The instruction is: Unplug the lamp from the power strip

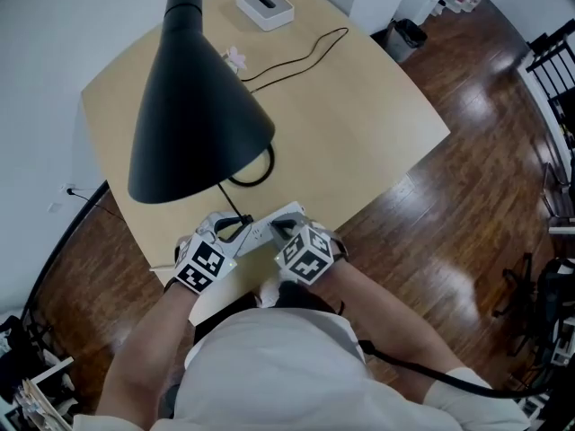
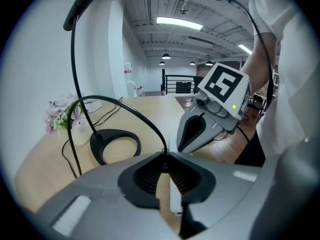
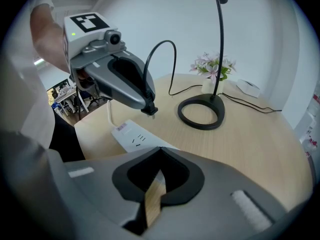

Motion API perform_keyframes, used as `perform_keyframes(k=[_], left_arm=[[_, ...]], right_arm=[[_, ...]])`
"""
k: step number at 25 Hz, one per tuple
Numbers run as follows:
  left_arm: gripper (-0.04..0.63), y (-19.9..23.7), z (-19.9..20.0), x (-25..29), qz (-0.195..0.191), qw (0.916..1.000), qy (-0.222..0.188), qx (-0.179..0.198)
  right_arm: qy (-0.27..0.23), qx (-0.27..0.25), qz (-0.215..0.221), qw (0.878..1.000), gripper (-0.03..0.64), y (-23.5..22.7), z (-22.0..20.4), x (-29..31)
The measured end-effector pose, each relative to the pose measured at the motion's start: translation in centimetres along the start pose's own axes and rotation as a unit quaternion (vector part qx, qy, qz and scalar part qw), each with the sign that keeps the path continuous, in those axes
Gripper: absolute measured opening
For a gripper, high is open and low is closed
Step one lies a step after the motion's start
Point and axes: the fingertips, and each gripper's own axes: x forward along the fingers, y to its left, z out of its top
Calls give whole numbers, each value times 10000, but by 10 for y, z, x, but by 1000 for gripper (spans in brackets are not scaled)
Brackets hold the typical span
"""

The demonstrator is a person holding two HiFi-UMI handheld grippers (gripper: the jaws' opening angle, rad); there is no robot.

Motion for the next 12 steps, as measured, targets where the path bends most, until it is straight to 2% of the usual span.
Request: perform_keyframes(k=[12], left_arm=[[51,34,-29,10,236,9992,231,-217]], right_arm=[[-14,-76,-43,10000,6,0,2,0]])
